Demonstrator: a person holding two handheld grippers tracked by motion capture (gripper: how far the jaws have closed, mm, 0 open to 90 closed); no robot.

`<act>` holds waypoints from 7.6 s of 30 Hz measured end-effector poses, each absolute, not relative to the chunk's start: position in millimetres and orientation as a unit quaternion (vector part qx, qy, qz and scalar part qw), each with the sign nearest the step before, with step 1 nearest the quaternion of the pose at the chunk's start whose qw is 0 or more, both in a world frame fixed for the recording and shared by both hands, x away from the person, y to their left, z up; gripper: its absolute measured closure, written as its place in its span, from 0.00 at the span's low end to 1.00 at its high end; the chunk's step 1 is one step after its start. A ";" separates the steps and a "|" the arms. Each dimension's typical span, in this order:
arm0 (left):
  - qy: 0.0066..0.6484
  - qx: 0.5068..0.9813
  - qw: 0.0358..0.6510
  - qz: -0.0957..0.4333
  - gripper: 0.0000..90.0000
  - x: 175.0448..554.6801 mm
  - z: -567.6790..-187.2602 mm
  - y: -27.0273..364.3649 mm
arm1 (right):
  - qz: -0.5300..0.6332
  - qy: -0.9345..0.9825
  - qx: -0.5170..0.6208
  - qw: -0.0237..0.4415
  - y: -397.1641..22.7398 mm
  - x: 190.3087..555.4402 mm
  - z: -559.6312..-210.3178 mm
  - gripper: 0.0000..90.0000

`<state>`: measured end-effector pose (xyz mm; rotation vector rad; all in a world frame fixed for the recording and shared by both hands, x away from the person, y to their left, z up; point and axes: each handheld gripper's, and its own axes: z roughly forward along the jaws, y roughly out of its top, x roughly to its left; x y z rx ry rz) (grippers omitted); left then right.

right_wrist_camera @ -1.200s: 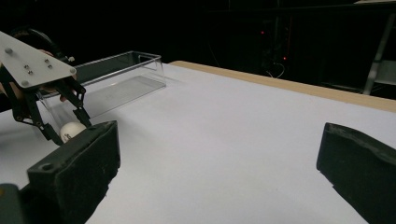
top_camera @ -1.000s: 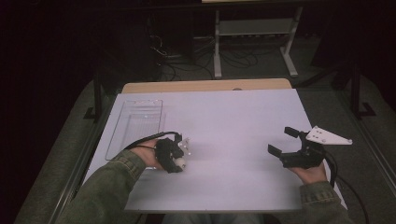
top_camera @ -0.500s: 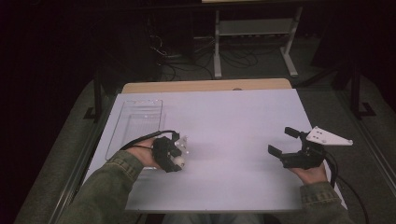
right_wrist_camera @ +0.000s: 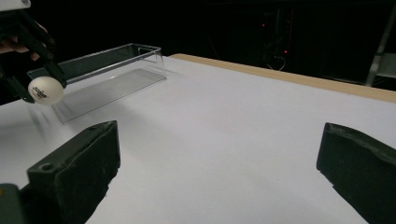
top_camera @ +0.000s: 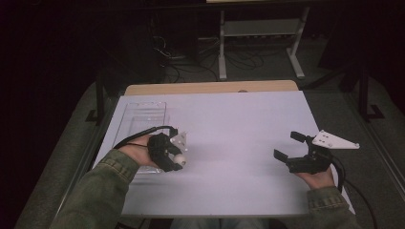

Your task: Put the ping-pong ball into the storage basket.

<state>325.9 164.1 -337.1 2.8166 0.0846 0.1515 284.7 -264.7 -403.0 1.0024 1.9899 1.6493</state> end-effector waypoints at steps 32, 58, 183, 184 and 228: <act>0.009 0.991 0.112 0.078 0.56 328.8 -255.9 181.5 | 0.572 0.711 0.363 0.188 -265.6 279.2 -405.1 0.00; 0.038 0.988 0.103 0.108 0.56 330.4 -232.1 203.7 | 0.569 0.714 0.364 0.184 -266.5 274.1 -405.7 0.00; 0.075 0.994 0.040 0.063 0.56 367.9 -333.8 230.7 | 0.555 0.722 0.368 0.187 -273.6 271.1 -406.8 0.00; 0.075 0.994 0.040 0.063 0.56 367.9 -333.8 230.7 | 0.555 0.722 0.368 0.187 -273.6 271.1 -406.8 0.00; 0.092 0.994 0.045 0.036 0.56 376.9 -371.4 229.1 | 0.551 0.728 0.365 0.184 -273.1 271.4 -407.4 0.00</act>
